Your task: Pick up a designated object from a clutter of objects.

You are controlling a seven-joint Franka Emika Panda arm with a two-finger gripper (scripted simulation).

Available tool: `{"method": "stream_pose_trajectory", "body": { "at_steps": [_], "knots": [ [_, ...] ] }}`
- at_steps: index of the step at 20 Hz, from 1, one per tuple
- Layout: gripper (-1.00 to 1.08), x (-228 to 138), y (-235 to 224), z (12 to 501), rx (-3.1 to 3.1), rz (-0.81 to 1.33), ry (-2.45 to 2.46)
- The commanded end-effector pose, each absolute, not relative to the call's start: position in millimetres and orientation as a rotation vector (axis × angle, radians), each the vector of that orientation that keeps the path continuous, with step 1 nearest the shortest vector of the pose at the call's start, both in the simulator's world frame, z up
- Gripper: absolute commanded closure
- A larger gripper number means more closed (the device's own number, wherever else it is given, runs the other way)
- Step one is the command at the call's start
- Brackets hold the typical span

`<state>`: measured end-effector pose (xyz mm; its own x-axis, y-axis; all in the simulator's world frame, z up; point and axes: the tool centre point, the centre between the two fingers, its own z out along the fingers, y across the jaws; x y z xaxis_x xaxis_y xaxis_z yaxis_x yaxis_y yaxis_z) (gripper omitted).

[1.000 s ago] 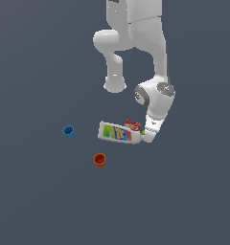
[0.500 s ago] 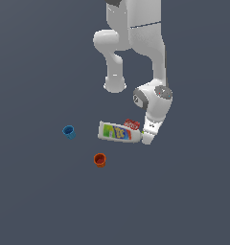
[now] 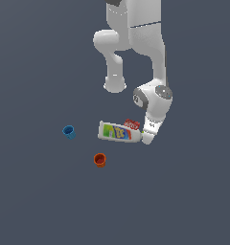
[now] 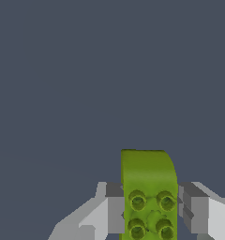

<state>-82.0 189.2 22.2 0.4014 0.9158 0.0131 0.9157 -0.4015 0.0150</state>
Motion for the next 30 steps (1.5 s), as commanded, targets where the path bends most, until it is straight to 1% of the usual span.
{"method": "stream_pose_trajectory", "body": {
  "at_steps": [1, 7, 13, 30],
  "knots": [
    [1.08, -85, 188, 22, 2.626, 0.020, 1.718],
    [1.08, -86, 183, 40, 2.625, 0.018, 1.718],
    [1.08, -88, 173, 73, 2.625, 0.015, 1.718],
    [1.08, -97, 132, 223, 2.630, 0.013, 1.724]
  ]
}}
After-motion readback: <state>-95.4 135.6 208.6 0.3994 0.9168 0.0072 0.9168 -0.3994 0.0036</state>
